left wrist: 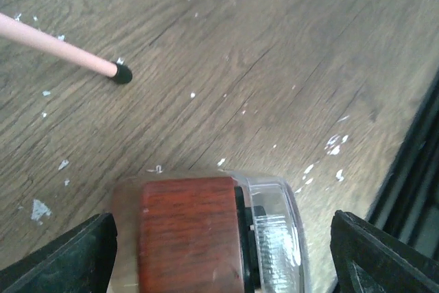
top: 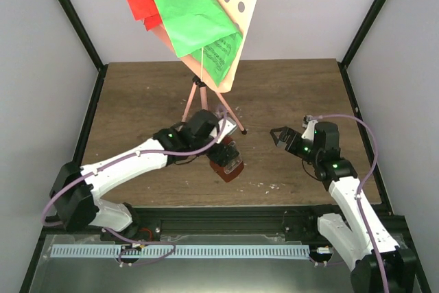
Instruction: Pack up the instrument practice props
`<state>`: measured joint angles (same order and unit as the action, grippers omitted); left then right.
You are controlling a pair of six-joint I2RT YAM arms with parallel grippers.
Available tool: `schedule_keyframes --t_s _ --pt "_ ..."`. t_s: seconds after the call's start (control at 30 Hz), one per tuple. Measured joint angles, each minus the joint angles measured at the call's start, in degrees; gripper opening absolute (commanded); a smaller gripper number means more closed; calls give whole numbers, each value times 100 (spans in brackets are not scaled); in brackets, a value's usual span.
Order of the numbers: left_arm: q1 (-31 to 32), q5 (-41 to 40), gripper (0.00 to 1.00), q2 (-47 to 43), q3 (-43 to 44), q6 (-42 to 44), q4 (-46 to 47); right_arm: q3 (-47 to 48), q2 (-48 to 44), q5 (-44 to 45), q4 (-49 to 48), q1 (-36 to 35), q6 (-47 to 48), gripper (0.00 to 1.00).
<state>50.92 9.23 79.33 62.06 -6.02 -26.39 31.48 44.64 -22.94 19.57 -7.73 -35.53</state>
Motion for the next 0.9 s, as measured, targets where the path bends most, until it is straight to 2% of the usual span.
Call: schedule_keyframes --t_s 0.17,0.4,0.57,0.63,0.77,0.9 --pt "212 -603 68 225 28 210 -190 -81 50 -122 -83 0 -79 100" --pt "219 -914 48 221 28 192 -153 -81 -37 -111 -83 0 -74 100" --pt "227 -1060 45 219 11 127 -114 -81 -133 -70 -81 0 0 100" --pt "236 -1123 50 219 11 17 -118 -81 -144 52 -74 0 48 100" --pt "238 -1248 77 219 11 -358 -118 -35 -109 243 -70 0 144 100" --pt "236 -1207 87 203 9 -721 -249 260 52 197 -155 0 138 100"
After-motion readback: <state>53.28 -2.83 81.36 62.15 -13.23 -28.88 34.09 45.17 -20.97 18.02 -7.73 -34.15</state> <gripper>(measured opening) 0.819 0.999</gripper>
